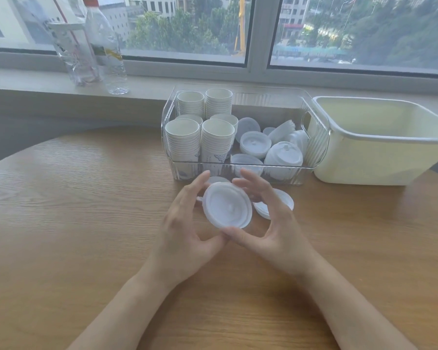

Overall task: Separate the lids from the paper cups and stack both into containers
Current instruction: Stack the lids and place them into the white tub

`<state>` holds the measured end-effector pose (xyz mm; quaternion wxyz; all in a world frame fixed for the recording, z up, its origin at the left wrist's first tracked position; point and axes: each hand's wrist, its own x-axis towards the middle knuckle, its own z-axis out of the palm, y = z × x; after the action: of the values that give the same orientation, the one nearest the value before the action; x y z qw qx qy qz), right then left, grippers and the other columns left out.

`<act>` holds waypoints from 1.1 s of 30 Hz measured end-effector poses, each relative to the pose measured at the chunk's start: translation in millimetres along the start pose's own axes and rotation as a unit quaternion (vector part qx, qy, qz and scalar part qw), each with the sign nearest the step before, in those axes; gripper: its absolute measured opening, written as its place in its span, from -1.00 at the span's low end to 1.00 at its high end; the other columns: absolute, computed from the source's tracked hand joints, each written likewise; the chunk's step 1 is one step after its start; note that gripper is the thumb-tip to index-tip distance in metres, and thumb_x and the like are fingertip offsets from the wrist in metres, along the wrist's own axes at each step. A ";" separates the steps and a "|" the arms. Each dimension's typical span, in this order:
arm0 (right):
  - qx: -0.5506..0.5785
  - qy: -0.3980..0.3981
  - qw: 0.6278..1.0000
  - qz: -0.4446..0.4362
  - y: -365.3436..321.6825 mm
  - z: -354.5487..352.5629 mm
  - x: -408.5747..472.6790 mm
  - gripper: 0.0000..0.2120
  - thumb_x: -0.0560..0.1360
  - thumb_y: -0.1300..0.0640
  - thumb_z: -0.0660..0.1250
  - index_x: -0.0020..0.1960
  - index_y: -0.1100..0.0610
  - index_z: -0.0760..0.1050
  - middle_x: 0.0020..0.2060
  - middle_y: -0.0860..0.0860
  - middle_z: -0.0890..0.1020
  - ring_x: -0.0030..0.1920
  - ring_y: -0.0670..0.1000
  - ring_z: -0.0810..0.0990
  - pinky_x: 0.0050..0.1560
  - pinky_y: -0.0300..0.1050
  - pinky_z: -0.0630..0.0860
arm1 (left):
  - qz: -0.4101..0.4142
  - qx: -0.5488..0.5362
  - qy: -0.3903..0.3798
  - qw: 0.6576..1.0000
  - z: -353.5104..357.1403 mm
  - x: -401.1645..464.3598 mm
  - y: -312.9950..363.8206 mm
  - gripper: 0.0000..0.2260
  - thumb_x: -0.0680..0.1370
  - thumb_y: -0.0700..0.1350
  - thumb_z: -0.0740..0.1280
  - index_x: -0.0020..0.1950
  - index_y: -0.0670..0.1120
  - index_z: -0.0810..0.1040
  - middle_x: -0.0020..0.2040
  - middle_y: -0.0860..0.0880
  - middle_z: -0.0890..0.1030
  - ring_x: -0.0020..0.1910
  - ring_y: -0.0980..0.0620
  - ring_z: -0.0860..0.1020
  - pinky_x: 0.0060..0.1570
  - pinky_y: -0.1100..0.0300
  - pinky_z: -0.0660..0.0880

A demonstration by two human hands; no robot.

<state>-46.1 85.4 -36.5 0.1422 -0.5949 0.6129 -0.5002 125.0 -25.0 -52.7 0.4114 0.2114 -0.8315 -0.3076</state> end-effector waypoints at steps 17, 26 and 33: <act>0.201 -0.038 0.973 0.110 -1.8 1.0 0.6 -0.16 0.48 0.25 0.51 0.62 -0.12 0.20 0.41 -0.07 0.55 0.42 0.05 0.55 0.43 0.22 0.50 | -0.025 -0.165 -0.027 0.986 -2.7 2.9 3.5 -0.26 0.42 -0.16 0.65 0.54 0.06 0.45 0.46 0.17 0.47 0.42 -0.03 0.55 0.24 0.17 0.60; 0.176 -0.058 0.974 0.128 9.0 -6.5 2.4 -0.16 0.42 0.16 0.58 0.58 -0.14 0.27 0.32 0.00 0.61 0.30 0.08 0.63 0.28 0.10 0.61 | 0.005 -0.141 -0.072 0.987 -2.7 3.5 6.4 -0.26 0.41 -0.17 0.65 0.55 0.00 0.45 0.50 0.15 0.48 0.47 0.07 0.50 0.29 0.29 0.53; -0.002 -0.018 0.996 0.093 12.5 6.3 5.1 -0.42 0.54 -0.19 0.46 0.51 -0.18 0.40 0.34 -0.26 0.56 0.36 -0.15 0.50 0.31 -0.20 0.46 | -0.011 -0.070 0.029 0.997 -18.2 8.9 -3.9 -0.34 0.42 -0.09 0.64 0.47 0.05 0.51 0.38 0.15 0.55 0.35 0.10 0.57 0.20 0.29 0.57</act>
<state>-49.9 75.6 -47.0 0.1978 -0.5447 0.6640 -0.4724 135.1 -39.3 -41.8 0.4454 0.1999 -0.7935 -0.3634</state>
